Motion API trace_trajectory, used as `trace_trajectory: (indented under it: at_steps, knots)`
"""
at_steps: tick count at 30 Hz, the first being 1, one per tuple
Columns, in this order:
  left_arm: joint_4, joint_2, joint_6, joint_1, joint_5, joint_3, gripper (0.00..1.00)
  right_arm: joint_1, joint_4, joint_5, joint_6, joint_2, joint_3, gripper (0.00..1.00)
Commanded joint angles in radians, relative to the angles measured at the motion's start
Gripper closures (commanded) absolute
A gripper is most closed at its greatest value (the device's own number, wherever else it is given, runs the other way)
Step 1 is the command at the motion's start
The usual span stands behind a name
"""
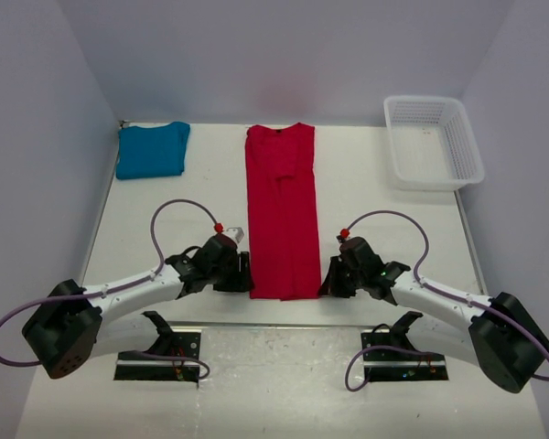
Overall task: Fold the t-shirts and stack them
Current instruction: Grab the bottom of the folded rectangular tshirt with both arms
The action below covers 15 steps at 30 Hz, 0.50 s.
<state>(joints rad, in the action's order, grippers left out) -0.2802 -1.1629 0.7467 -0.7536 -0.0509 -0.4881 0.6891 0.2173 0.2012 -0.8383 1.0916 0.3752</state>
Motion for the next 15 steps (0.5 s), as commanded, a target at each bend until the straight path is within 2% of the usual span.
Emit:
trace_trajectory:
  at_steps: [1,15]
  knots:
    - [0.029,-0.003,0.083,-0.041,0.02,0.019,0.42,0.006,-0.01,-0.005,0.002,-0.021,-0.001,1.0]
    - [0.079,-0.132,0.14,-0.162,0.042,-0.009,0.53,0.006,0.001,-0.009,0.004,-0.044,-0.012,1.0]
